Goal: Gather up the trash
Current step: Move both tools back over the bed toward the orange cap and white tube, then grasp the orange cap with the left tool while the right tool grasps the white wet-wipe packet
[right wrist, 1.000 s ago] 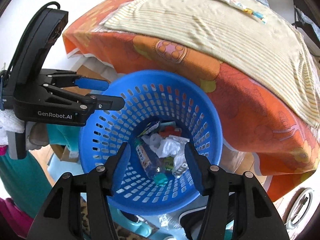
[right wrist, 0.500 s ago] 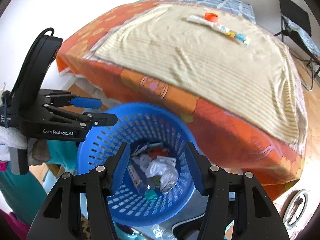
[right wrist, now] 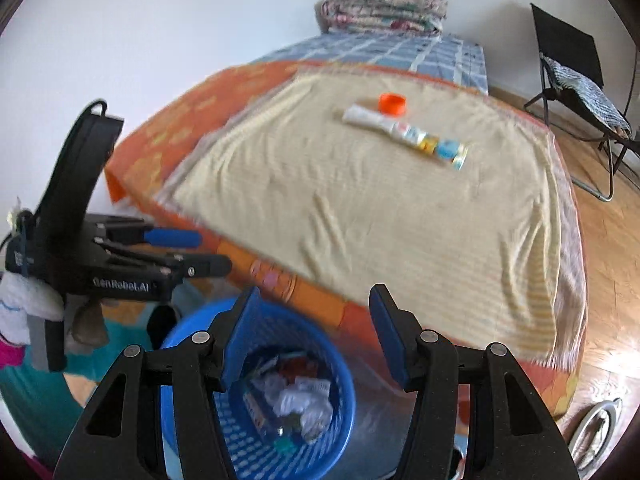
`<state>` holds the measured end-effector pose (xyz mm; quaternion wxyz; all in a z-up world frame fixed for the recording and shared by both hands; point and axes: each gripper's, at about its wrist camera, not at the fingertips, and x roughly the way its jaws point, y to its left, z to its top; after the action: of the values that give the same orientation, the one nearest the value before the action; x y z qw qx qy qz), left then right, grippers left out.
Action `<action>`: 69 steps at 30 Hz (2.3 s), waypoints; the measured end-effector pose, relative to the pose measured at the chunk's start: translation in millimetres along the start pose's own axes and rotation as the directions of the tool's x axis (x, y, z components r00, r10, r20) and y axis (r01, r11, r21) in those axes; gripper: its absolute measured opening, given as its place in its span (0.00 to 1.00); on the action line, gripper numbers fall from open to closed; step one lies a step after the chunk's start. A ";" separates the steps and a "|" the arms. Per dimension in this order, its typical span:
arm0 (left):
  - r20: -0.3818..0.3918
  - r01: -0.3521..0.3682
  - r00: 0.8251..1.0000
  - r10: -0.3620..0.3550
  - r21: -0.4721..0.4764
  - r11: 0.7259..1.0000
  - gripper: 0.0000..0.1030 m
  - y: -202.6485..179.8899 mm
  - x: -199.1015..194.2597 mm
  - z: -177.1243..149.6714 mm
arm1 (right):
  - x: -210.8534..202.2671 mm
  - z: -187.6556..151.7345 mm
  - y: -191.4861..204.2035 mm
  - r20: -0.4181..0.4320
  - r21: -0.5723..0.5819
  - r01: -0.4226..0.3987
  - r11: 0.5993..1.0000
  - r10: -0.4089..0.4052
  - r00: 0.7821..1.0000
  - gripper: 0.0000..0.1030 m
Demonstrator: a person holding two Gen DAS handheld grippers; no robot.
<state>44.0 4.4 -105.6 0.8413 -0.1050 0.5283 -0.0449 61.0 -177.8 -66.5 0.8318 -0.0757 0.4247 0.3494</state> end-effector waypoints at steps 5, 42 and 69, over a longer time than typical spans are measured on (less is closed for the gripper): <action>0.048 -0.031 0.998 0.028 0.052 0.998 0.61 -2.9 -0.4 34.3 | 2.9 28.6 -16.0 0.039 -0.035 0.024 0.999 -0.022 0.999 0.54; 0.045 -0.069 0.997 0.065 0.083 0.994 0.61 2.5 183.6 291.5 | 156.9 153.4 -146.1 -0.083 -0.109 -0.048 0.993 0.039 0.996 0.56; 0.140 -0.176 0.974 0.179 -0.029 0.984 0.48 86.9 121.5 279.9 | 208.0 163.5 -111.8 -0.143 -0.145 0.026 0.989 -0.047 0.989 0.23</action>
<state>345.5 102.6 -114.4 0.8765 -0.0671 0.4749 0.0424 322.2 -84.4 -141.0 0.7971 -0.1681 0.4571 0.3571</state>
